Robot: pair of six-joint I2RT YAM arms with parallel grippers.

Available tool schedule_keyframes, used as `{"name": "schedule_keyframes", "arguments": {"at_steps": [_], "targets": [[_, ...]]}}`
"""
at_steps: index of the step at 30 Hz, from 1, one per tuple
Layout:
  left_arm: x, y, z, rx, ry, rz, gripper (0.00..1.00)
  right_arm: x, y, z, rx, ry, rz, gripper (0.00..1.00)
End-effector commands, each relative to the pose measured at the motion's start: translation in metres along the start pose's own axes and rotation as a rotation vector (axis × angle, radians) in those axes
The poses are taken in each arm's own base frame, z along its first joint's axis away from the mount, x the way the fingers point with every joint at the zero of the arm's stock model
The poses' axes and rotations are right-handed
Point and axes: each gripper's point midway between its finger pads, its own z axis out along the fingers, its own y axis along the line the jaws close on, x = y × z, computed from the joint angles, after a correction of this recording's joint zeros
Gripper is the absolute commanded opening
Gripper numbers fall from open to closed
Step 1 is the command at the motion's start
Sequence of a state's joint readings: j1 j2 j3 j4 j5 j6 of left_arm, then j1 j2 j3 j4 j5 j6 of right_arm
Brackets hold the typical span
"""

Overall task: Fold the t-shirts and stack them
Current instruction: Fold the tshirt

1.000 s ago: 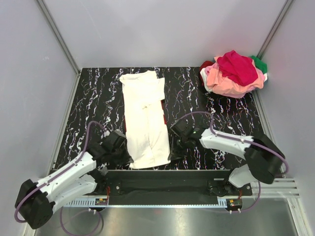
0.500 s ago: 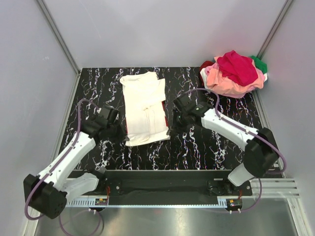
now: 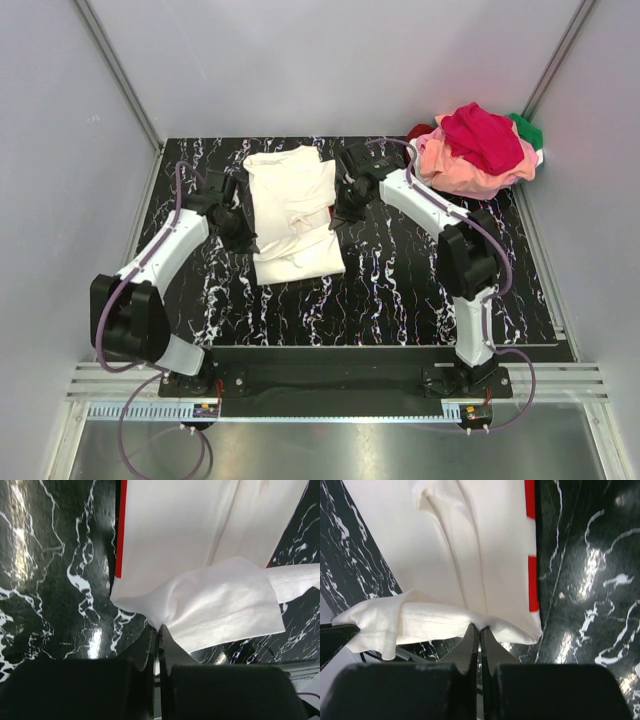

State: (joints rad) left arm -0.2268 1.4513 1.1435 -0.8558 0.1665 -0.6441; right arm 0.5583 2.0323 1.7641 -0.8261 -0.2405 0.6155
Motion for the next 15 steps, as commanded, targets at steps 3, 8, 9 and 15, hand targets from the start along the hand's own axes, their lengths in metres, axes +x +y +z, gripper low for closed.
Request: {"name": "schedule_keyframes", "arguments": {"at_steps": [3,8,9,15], "targets": [[-0.039,-0.006,0.008,0.036,-0.015,0.029,0.0,-0.037,0.005,0.006,-0.035,-0.006,-0.036,0.0],[-0.055,-0.006,0.032,0.038,0.043,0.032,0.0,-0.052,-0.01,0.027,-0.005,0.019,-0.006,0.0],[-0.063,-0.01,0.032,0.046,0.032,0.04,0.0,-0.058,-0.007,0.026,-0.014,0.006,-0.006,0.0],[-0.084,-0.01,0.052,0.032,0.066,0.031,0.0,-0.079,-0.013,0.037,-0.028,-0.016,0.021,0.0]]}}
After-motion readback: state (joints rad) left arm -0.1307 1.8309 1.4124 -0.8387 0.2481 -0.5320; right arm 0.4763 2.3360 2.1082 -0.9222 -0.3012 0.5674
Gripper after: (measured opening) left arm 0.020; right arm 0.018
